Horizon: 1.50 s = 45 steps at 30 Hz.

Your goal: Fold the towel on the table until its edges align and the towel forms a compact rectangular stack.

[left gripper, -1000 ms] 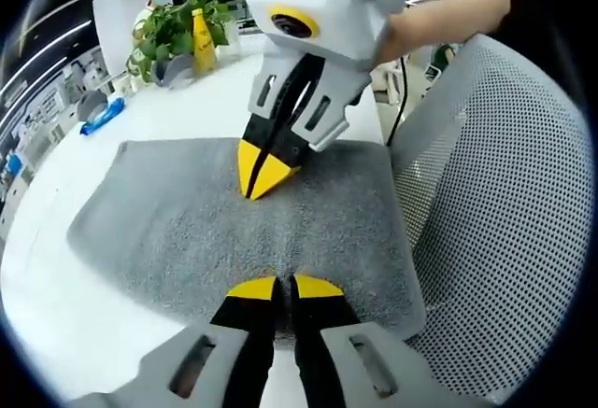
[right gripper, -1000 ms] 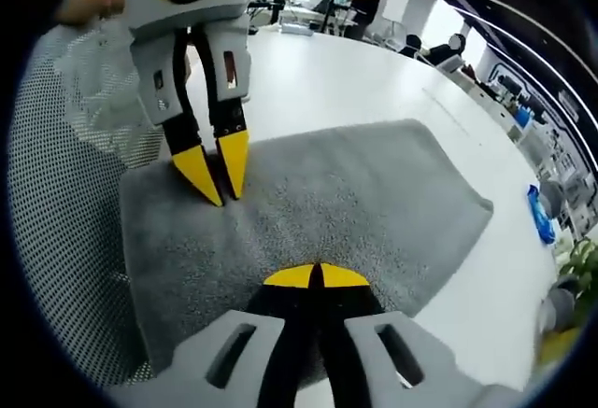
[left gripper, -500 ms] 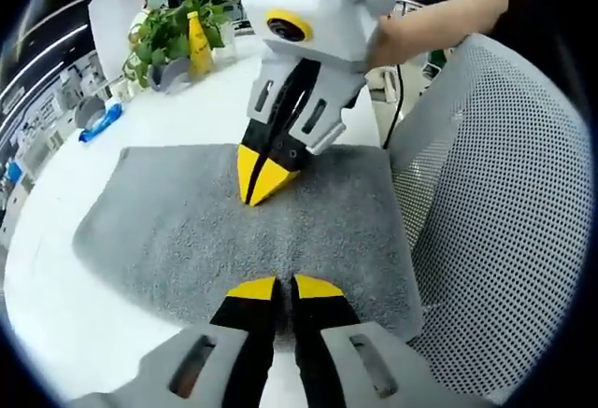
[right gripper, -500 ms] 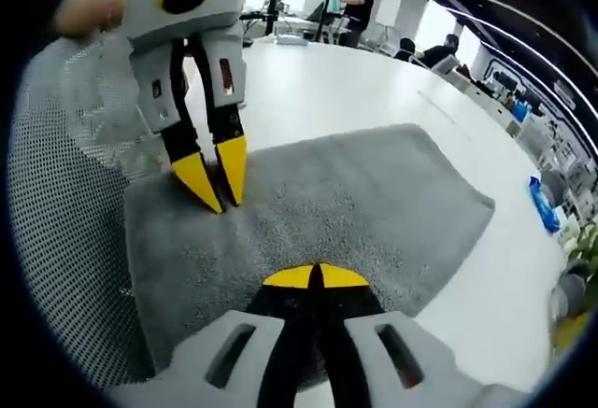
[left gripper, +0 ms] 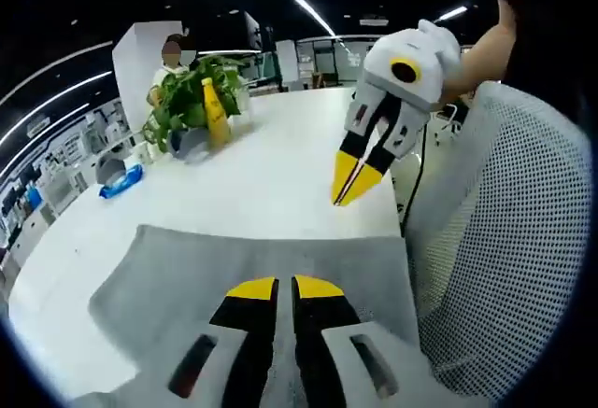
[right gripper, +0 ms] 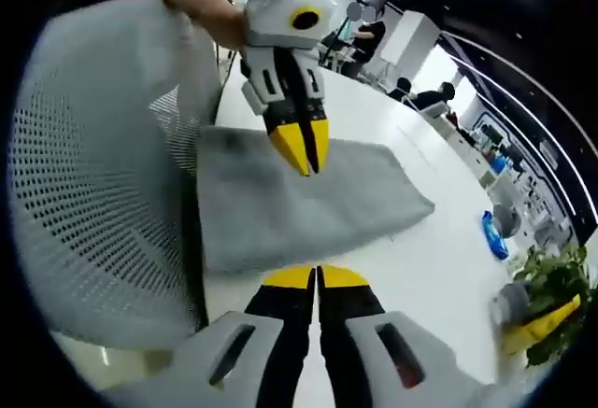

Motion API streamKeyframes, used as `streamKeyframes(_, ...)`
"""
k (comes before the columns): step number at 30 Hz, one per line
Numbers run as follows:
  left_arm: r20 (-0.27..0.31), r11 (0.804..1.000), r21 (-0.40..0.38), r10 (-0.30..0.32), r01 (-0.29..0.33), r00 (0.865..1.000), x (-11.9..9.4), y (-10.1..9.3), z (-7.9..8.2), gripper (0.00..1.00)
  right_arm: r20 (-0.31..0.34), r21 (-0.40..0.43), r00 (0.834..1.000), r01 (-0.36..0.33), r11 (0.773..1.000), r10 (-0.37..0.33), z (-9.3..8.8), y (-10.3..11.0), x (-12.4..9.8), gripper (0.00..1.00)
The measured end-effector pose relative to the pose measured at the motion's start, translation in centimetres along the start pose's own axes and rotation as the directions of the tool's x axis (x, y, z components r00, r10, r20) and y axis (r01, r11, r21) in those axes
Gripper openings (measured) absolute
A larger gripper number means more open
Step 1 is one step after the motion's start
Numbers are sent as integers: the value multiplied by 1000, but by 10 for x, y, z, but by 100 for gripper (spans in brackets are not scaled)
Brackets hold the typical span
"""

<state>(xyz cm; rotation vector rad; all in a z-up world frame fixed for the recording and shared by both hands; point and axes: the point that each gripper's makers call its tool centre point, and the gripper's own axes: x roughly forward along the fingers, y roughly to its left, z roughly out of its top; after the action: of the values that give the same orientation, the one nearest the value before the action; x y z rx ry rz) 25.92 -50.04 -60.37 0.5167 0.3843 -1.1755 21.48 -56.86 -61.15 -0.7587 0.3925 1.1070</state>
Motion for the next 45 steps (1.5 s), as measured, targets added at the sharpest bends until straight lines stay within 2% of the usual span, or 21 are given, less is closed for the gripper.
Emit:
streamKeyframes(3,13,998,-35,-55,56,998,4,-12,1,7,-5,-54,999,-33,998,32,-2,13,1,5)
streamKeyframes(6,-37,995,39,-88,89,995,10,-24,-10,7,-55,-154,993,-114,981,107,-8,27,6,8)
streamKeyframes(8,-94,990,73,-115,122,989,15,-33,-25,7,-80,-259,989,-140,956,123,-11,28,8,9)
streamKeyframes(9,-129,989,85,-109,120,986,17,-32,-34,6,-80,-242,985,-168,956,152,-13,33,11,10)
streamKeyframes(10,-217,980,177,-55,94,975,17,-23,-53,6,-88,-280,983,-181,943,162,-14,33,13,11)
streamKeyframes(11,-129,974,214,-49,76,990,20,-20,-40,5,-113,-327,979,-197,924,169,-17,33,15,11)
streamKeyframes(14,-117,999,18,-35,37,992,22,-11,-40,6,-126,-350,973,-224,910,192,-15,32,23,13)
streamKeyframes(17,-106,988,152,2,14,994,23,-3,-39,6,-121,-399,973,-227,888,194,-9,32,33,23)
streamKeyframes(20,-104,995,99,0,10,995,23,-2,-40,6,-177,-463,960,-276,842,217,-16,38,43,23)
streamKeyframes(24,-89,994,106,9,0,996,23,2,-41,6,-179,-482,962,-268,834,206,-14,39,52,19)
streamKeyframes(26,-83,998,58,13,-8,996,22,4,-41,6,-189,-480,957,-286,830,220,-18,43,55,20)
streamKeyframes(28,-62,1000,-14,8,-9,998,22,5,-42,6,-223,-522,950,-305,796,218,-27,47,57,19)
streamKeyframes(29,-57,1000,-18,7,-8,998,21,5,-42,6,-224,-574,951,-306,759,214,-26,47,56,15)
streamKeyframes(33,-51,999,-45,-2,0,999,21,6,-41,6,-233,-520,945,-320,792,229,-29,49,49,11)
streamKeyframes(35,-81,986,-165,-3,-11,997,16,9,-39,6,-254,-447,941,-318,836,222,-34,48,45,7)
streamKeyframes(37,-22,967,-246,64,-68,998,8,29,-26,6,-238,-297,943,-300,907,234,-27,46,40,3)
streamKeyframes(38,13,955,-279,108,-100,994,1,41,-18,6,-210,-244,949,-285,927,237,-22,42,37,1)
streamKeyframes(39,42,952,-283,130,-113,991,-5,48,-11,6,-182,-228,957,-265,937,226,-18,36,35,0)
streamKeyframes(40,75,951,-281,153,-126,985,-11,54,-4,6,-177,-144,949,-286,947,260,1,14,33,0)
streamKeyframes(41,101,950,-285,157,-123,982,-14,56,2,6,-167,-107,948,-291,951,272,3,12,32,0)
streamKeyframes(45,175,967,-251,95,-48,980,-19,41,22,6,-166,-82,944,-302,950,286,9,7,35,0)
